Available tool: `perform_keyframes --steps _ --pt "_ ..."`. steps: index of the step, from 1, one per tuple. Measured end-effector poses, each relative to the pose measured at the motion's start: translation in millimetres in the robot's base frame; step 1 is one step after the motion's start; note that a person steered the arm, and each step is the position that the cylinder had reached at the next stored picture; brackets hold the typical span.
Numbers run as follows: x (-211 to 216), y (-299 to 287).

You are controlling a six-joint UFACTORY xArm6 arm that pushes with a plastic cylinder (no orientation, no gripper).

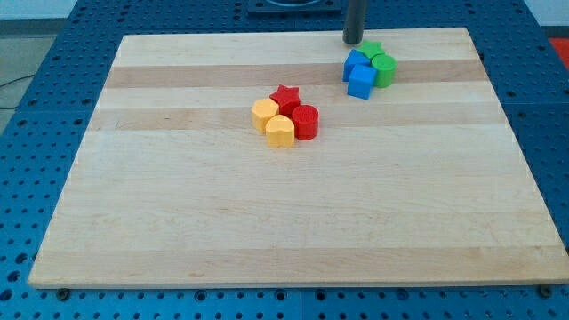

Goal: Push the red circle to the left of the blue cube

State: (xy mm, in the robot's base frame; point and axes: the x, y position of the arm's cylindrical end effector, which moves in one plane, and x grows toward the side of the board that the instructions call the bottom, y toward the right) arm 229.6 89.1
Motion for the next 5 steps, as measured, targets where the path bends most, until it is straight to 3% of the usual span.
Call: perform_keyframes --steps 3,4,5 --pt "36 1" --pt "33 -75" --pt "97 -61"
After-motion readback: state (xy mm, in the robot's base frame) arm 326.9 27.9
